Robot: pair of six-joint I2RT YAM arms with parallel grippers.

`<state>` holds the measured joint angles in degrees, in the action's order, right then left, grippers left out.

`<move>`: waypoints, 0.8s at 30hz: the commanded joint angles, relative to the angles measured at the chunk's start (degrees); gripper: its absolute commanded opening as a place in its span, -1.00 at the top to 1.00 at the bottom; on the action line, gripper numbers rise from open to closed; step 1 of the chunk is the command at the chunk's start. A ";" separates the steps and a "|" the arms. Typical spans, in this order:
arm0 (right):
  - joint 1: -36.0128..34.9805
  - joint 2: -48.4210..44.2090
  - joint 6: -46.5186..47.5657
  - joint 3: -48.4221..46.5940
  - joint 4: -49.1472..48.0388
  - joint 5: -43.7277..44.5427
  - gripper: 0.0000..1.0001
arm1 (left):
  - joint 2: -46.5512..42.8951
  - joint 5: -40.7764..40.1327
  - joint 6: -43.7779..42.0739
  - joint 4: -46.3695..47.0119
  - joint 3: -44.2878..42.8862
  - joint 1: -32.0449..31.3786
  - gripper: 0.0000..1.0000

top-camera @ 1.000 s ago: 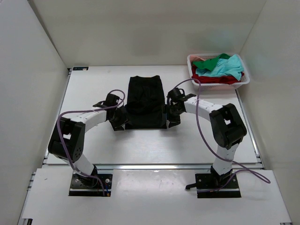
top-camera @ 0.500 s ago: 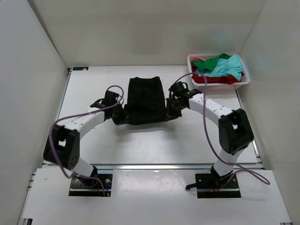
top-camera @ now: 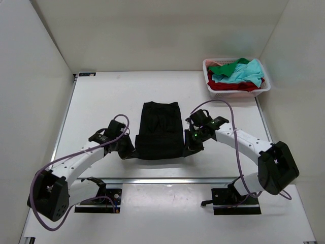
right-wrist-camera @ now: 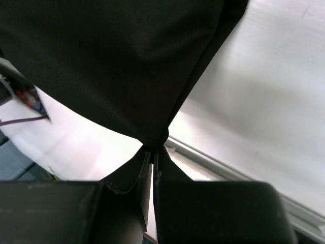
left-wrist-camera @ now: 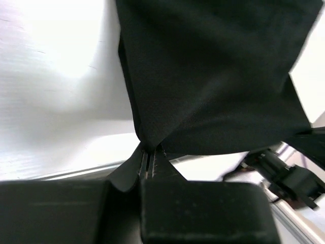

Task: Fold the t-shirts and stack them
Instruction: Fold the long partially folded tshirt into a neat square

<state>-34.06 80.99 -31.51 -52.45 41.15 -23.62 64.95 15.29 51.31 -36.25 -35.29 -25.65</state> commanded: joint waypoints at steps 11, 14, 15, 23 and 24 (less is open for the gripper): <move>12.44 16.37 7.60 -36.37 8.78 -1.43 1.00 | 21.32 7.13 -3.23 3.81 -30.17 11.14 1.00; 15.08 26.74 8.04 -47.70 7.73 -1.35 1.00 | 32.48 6.33 -4.29 4.61 -40.63 12.90 0.90; 15.78 31.46 7.95 -53.06 8.07 -1.43 1.00 | 36.96 5.98 -4.64 4.44 -45.09 13.17 0.78; 20.52 49.97 6.73 -79.48 11.85 4.81 -0.02 | 50.54 6.95 -5.25 9.96 -60.43 17.82 -0.67; 20.79 49.53 7.16 -77.74 11.77 4.81 -0.04 | 50.02 7.90 -5.52 10.49 -59.73 17.74 -0.67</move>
<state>-14.48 133.53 -24.32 -127.68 50.78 -20.45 118.65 21.17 46.94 -28.34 -92.88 -8.47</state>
